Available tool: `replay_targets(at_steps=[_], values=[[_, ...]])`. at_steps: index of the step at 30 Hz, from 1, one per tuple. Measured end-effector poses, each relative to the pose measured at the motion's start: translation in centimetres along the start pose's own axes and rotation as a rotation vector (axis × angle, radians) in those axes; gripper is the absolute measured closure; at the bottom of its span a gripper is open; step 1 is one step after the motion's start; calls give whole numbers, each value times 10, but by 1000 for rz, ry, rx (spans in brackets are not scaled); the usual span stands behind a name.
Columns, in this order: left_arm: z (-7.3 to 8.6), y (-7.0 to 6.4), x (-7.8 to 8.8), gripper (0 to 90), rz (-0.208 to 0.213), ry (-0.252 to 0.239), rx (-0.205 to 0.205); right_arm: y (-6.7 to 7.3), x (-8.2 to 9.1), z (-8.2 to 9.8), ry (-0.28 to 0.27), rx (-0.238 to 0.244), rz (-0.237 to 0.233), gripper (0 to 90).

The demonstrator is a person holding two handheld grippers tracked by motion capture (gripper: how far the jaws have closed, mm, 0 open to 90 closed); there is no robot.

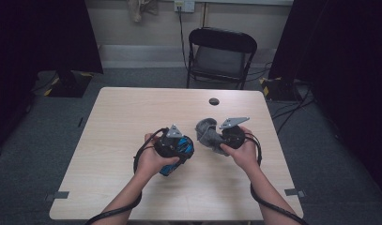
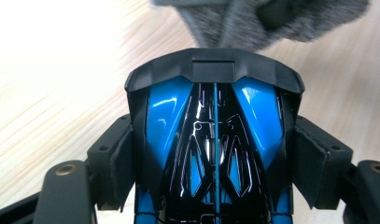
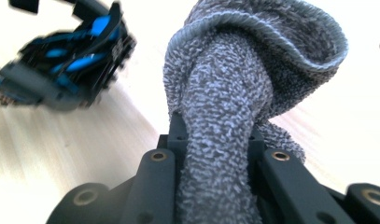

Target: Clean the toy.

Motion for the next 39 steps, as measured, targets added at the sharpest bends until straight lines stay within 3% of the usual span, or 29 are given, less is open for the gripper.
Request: replay_targets(at_steps=[8,16,24,39], values=[[-1,-14,-8,256,32,7,-21,7,-8,-19,4,30,-5,739],[0,-16,-9,256,41,-2,-14,13,-16,-27,5,40,-18,739],[-1,-10,-10,255,15,7,-15,21,-27,-25,5,37,-59,739],[2,0,-8,255,-14,8,-3,23,-23,-23,2,40,-91,739]])
Point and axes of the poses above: each handheld gripper's, and its own axes: x roughly backward along the jaws, z roughly out of its underside, y roughly to its left, the point moved 4 cm from there along -x, roughly forward along the jaws, and after that the axes turned 7 degrees about -z, right-handed, at the moved point
